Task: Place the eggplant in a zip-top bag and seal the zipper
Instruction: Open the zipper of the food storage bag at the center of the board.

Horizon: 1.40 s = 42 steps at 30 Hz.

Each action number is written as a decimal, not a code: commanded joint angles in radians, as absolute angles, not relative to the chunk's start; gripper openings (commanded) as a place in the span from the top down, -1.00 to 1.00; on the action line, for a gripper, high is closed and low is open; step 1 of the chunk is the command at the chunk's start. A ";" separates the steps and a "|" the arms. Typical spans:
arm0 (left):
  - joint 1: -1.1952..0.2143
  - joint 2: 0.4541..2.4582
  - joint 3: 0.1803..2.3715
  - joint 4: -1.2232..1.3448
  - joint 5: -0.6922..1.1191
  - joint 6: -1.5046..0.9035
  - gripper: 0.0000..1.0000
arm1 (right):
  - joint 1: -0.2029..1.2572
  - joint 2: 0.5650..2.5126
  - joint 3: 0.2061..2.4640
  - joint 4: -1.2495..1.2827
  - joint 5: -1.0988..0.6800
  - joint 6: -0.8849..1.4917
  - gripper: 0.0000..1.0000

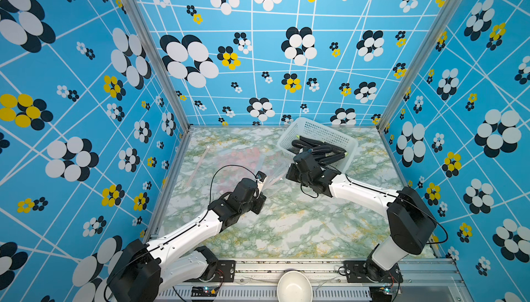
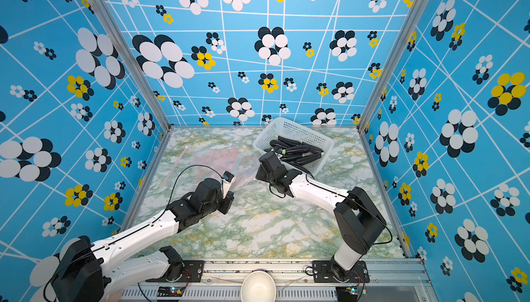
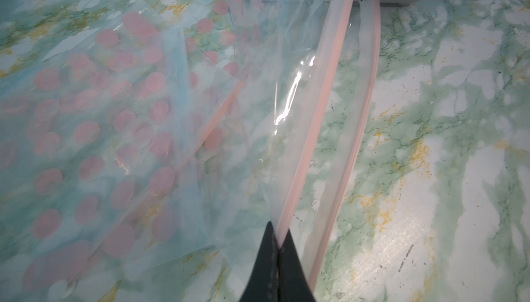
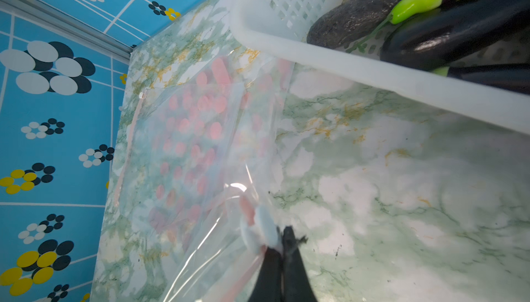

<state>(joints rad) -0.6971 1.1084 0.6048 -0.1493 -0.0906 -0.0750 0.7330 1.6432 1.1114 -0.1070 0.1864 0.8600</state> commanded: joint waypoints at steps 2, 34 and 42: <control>-0.739 1.171 0.661 -0.261 -0.184 -0.014 1.00 | 0.665 1.530 1.084 -0.094 0.238 0.827 1.00; -0.806 1.238 0.832 -0.278 -0.260 -0.301 1.00 | 0.732 1.474 1.071 -0.233 -0.010 0.845 0.36; -0.857 1.239 0.862 -0.366 -0.280 -0.485 1.00 | 0.853 1.496 1.048 -0.197 0.029 0.915 0.28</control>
<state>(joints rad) -0.8364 1.2491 0.8219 -0.3004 -0.2569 -0.3946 0.8284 1.4830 1.0523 -0.1844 -0.0105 0.8814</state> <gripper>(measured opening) 0.045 0.363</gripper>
